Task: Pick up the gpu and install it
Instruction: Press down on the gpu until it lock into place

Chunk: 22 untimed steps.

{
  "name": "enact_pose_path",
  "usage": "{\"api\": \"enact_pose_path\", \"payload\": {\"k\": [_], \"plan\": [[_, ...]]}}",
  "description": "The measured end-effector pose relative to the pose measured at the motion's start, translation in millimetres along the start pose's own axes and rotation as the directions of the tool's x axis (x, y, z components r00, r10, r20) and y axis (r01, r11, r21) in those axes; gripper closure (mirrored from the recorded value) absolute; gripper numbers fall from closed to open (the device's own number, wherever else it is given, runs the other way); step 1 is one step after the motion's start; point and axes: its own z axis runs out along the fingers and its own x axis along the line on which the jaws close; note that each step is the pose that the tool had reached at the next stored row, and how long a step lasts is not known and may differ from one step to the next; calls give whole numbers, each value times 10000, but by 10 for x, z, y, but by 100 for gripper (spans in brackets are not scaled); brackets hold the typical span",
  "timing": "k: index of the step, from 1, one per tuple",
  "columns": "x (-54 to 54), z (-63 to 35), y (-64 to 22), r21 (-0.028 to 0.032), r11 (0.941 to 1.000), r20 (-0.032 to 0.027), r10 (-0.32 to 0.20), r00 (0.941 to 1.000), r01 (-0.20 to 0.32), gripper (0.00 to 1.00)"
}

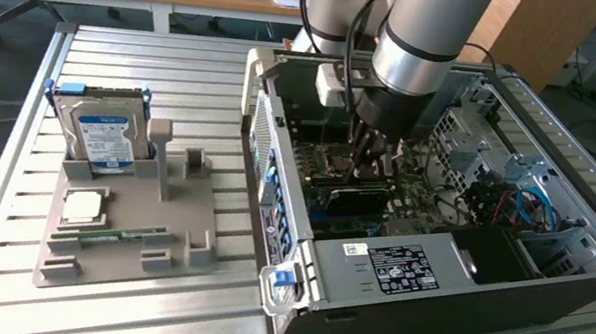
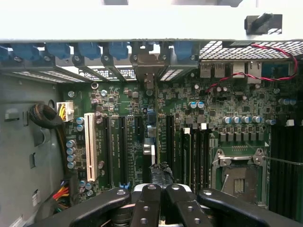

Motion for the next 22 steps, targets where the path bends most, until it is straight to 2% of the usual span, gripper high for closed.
{"api": "enact_pose_path", "payload": {"k": [22], "plan": [[-8,19,0,1,10000,0,0,10000,0,89]]}}
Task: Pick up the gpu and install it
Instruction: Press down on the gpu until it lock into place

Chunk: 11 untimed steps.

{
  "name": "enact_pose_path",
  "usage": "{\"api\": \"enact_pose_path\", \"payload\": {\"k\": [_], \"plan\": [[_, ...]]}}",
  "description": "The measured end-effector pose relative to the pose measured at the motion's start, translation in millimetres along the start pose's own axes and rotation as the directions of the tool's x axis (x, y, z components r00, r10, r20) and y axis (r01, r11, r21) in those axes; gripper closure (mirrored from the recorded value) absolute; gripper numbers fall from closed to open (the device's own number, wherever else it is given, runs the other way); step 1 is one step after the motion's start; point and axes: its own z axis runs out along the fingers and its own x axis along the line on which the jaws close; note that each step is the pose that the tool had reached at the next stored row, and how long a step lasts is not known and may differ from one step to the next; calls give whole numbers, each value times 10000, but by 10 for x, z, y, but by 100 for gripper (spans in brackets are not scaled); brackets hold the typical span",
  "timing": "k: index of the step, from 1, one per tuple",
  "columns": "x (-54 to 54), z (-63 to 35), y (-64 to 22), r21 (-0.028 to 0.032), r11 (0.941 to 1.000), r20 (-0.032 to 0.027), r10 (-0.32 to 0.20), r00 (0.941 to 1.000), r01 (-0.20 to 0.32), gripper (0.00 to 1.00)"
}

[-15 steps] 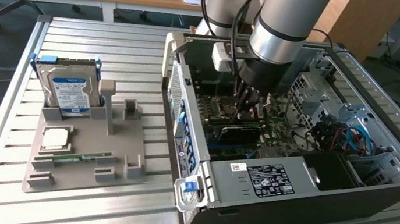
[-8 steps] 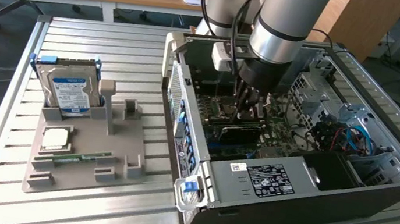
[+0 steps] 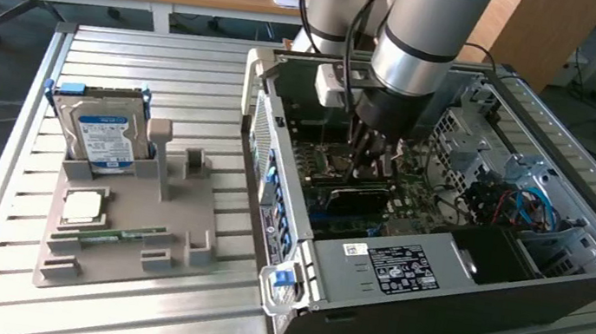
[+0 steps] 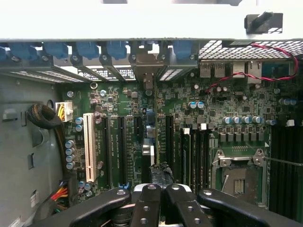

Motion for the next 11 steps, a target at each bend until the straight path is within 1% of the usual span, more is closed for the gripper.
{"api": "enact_pose_path", "payload": {"k": [2,7,11], "plan": [[1,18,0,0,10000,0,0,10000,0,89],[6,23,1,-1,10000,-1,2,10000,-2,89],[8,61,0,-1,10000,0,0,10000,0,89]]}}
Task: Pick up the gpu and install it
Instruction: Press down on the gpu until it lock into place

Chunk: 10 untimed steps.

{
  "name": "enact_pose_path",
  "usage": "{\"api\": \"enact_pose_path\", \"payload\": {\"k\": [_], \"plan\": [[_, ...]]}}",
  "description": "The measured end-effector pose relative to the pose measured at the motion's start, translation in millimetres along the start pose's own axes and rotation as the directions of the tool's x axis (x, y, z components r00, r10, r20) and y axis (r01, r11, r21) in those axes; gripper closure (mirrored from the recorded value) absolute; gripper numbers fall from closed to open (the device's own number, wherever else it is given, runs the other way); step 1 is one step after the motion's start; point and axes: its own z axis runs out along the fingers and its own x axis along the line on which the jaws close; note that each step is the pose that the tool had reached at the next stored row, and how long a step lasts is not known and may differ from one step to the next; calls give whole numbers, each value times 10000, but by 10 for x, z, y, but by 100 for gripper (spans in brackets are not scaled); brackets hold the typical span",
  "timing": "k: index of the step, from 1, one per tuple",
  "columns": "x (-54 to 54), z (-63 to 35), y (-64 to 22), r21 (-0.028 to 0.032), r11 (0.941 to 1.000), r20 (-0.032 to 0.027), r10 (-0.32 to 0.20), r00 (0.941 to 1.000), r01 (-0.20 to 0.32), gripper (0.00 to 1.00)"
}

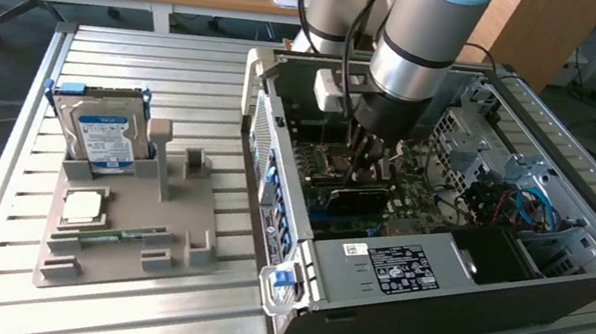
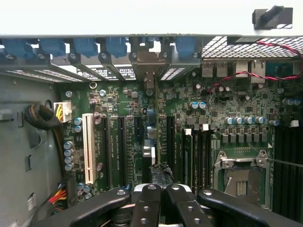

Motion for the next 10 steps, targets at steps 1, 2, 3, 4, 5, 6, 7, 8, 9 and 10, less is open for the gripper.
{"api": "enact_pose_path", "payload": {"k": [1,2,3,4,5,6,7,8,9,10], "plan": [[0,4,0,0,10000,-2,0,10000,0,89],[1,5,0,-1,10000,-3,0,10000,0,89],[1,6,-4,-2,10000,-4,-2,10000,2,89],[0,9,-11,0,10000,-1,-3,10000,3,89],[0,10,-17,0,10000,0,-1,10000,1,89],[0,9,-19,-1,10000,-1,0,10000,0,89],[0,10,-20,0,10000,1,-1,10000,1,89],[0,10,-23,-1,10000,3,0,10000,0,89],[0,10,-23,0,10000,3,0,10000,0,89],[0,10,-24,-1,10000,3,-1,10000,1,89]]}}
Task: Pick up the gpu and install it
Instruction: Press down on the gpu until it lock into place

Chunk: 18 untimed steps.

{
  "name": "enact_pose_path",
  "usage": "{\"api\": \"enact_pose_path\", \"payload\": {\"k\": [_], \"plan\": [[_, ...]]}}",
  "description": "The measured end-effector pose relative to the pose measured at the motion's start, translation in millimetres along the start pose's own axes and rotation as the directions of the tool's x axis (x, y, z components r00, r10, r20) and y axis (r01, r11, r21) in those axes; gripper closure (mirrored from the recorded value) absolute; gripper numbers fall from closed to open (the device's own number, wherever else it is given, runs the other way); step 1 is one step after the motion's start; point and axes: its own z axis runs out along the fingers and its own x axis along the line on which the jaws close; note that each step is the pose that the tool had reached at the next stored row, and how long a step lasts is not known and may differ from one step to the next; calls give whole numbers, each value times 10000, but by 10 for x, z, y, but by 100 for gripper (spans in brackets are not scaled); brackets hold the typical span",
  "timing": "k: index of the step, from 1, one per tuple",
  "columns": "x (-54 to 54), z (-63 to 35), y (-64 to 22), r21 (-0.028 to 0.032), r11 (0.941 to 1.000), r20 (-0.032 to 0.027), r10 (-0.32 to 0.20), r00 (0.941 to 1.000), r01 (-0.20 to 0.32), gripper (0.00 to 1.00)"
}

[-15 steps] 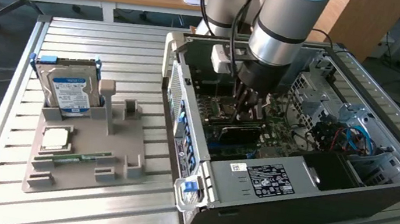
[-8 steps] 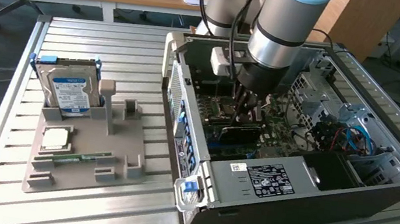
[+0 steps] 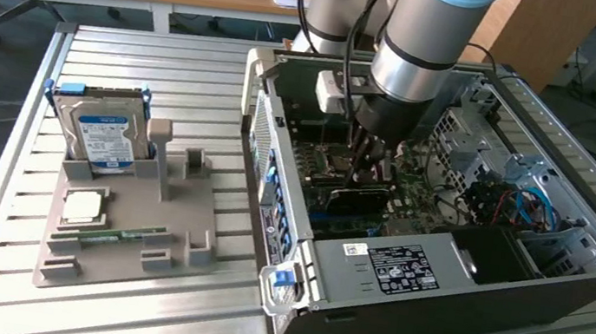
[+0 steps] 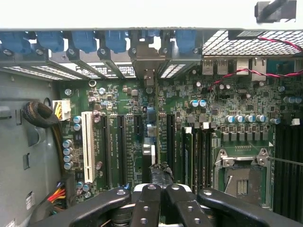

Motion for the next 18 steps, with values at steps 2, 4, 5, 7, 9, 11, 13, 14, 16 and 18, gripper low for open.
{"api": "enact_pose_path", "payload": {"k": [2,4,5,7,9,11,13,14,16,18], "plan": [[0,0,-4,0,10000,0,0,10000,0,89],[0,0,-4,0,10000,0,0,10000,0,89],[0,0,-4,0,10000,0,1,10000,-1,89],[-1,3,-4,1,10000,1,1,10000,-1,89],[0,11,-4,0,10000,0,1,10000,-1,89],[0,10,-4,0,10000,-1,0,10000,0,89],[0,11,-4,0,10000,0,1,10000,-1,89],[0,12,-4,0,10000,0,1,10000,-1,89],[1,24,-4,1,10000,2,0,10000,0,89],[1,23,-4,0,10000,0,1,10000,-1,89]]}}
